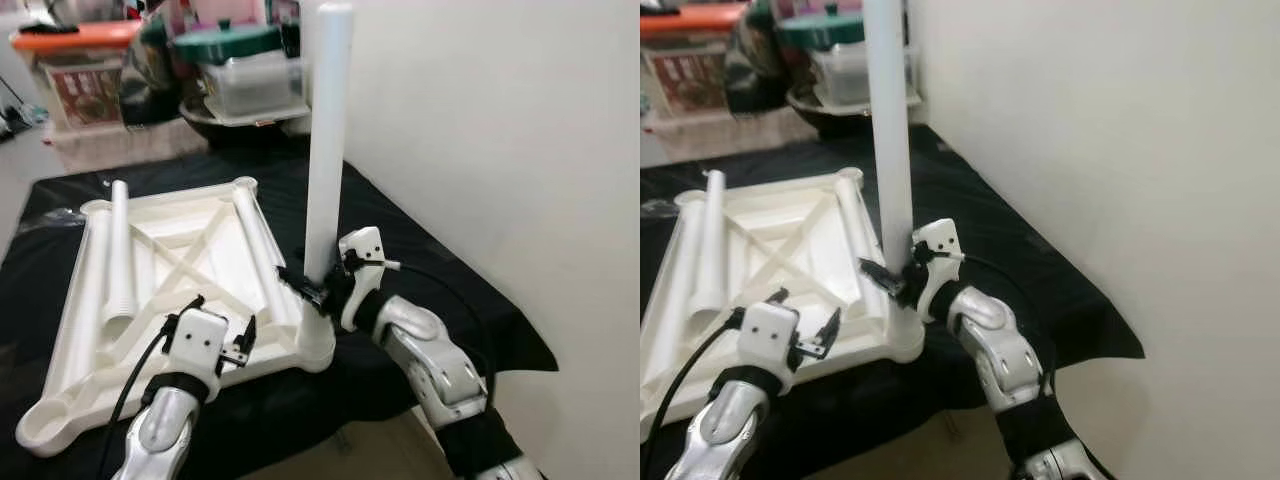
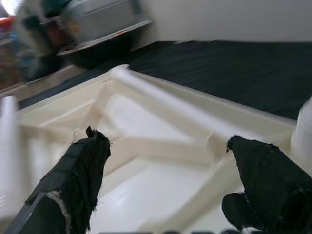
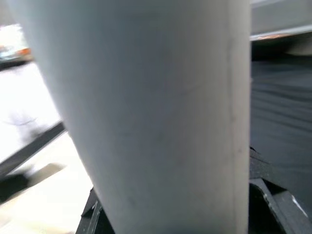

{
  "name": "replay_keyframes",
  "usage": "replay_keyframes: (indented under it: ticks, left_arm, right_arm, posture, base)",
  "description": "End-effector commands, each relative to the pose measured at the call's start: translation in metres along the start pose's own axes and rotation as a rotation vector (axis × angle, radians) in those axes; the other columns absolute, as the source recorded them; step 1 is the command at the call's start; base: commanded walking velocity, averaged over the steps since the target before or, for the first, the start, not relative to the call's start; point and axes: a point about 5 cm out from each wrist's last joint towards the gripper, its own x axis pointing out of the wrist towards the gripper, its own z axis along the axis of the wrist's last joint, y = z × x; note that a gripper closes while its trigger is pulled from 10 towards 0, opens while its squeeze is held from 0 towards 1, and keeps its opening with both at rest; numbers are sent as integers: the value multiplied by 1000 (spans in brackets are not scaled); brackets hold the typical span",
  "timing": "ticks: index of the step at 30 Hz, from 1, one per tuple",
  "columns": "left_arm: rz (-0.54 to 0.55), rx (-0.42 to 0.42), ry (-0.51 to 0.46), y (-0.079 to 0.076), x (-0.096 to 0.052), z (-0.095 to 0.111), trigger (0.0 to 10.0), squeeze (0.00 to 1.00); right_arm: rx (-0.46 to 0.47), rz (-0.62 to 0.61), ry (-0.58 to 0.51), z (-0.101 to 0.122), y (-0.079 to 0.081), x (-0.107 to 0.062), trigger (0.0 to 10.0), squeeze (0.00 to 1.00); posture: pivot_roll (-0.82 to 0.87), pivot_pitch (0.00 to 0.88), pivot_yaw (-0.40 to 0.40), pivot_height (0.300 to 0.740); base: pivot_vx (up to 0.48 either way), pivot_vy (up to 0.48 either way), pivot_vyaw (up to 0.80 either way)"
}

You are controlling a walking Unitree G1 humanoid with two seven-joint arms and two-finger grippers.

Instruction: Building children table

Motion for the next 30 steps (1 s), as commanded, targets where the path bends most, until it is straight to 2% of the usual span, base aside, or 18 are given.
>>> replay_keyframes:
  ticks: [1,2,4,11,17,18,19,22,27,30]
  left_arm:
    - [24,29,34,4,-2,-5,10000,0]
    - [30,33,39,6,-3,-6,10000,0]
    - [37,34,41,7,-3,-6,10000,0]
    - [37,41,41,7,2,-6,10000,0]
    - [33,44,41,4,4,-6,10000,0]
    - [32,45,42,4,5,-6,10000,0]
    - [31,46,42,4,5,-7,10000,0]
    - [30,48,41,6,5,-7,10000,0]
    - [30,48,39,7,5,-6,10000,0]
    - [19,54,35,6,7,-6,10000,0]
  right_arm:
    - [92,-359,246,-55,-41,-20,10000,0]
    - [148,-487,255,-60,-51,-25,10000,0]
    - [186,-597,256,-63,-57,-32,10000,0]
    - [163,-590,256,-64,-48,-31,10000,0]
    - [187,-576,233,-63,-43,-26,10000,0]
    - [183,-579,213,-59,-43,-23,10000,200]
    - [180,-581,179,-54,-44,-20,10000,1000]
    - [138,-585,46,-30,-47,-17,10000,1000]
    - [122,-575,-22,-16,-49,-17,10000,1000]
    - [119,-507,-109,2,-44,-16,10000,1000]
  posture:
    - [97,0,-25,740]
    - [97,0,-24,740]
    - [95,0,-22,740]
    - [86,0,-14,740]
    - [83,0,-12,740]
    - [81,0,-12,740]
    - [79,0,-13,740]
    - [79,0,-14,740]
    - [72,0,-11,740]
    - [62,0,-4,740]
  base:
    - [0,0,0]
    - [0,0,0]
    - [0,0,0]
    - [0,0,0]
    - [0,0,0]
    - [0,0,0]
    - [0,0,0]
    - [0,0,0]
    - [0,0,0]
    - [0,0,0]
